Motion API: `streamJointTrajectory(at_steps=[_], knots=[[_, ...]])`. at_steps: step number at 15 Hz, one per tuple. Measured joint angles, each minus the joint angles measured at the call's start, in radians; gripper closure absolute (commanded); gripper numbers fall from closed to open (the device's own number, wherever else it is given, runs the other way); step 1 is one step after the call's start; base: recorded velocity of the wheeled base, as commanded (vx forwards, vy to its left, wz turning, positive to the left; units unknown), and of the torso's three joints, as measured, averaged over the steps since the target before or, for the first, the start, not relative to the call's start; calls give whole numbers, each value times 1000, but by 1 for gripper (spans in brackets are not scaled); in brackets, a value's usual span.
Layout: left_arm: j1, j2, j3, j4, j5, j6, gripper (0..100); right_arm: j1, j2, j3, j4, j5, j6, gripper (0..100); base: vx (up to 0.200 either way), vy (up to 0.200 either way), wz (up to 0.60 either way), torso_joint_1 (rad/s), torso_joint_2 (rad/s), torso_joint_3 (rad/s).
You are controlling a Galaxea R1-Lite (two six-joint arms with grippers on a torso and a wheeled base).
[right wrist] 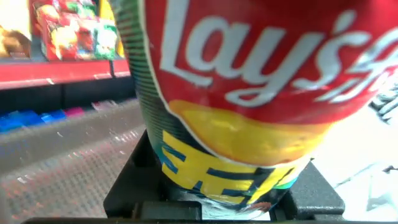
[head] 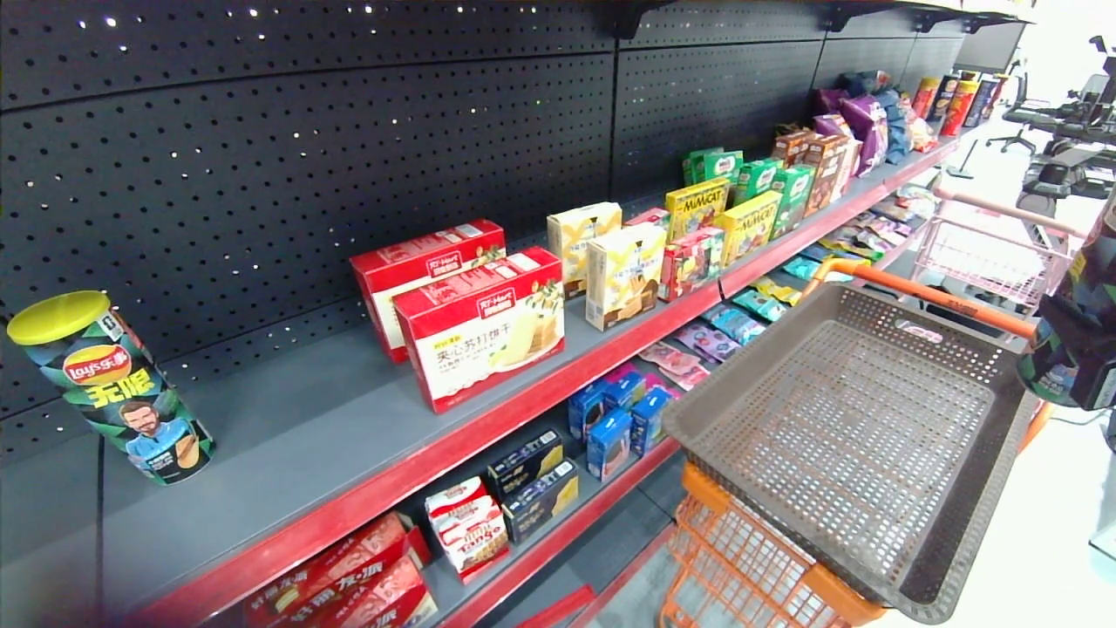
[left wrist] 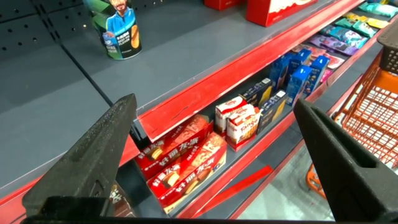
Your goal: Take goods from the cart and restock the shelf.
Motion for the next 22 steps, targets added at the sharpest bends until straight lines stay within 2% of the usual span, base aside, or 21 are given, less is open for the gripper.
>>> streamJointTrajectory(at_steps=[3, 7, 18, 22], knots=[[0, 0, 0, 0, 0, 0, 0, 5, -10, 3, 1, 12, -10, 100, 0, 0, -600, -1, -1, 4], [0, 0, 0, 0, 0, 0, 0, 1, -16, -13, -2, 58, -18, 100, 0, 0, 0, 0, 0, 0], [0, 0, 0, 0, 0, 0, 0, 19, -22, -10, 0, 69, -47, 100, 0, 0, 0, 0, 0, 0], [0, 0, 0, 0, 0, 0, 0, 34, -24, -14, -4, 92, -65, 100, 0, 0, 600, -2, -1, 5]])
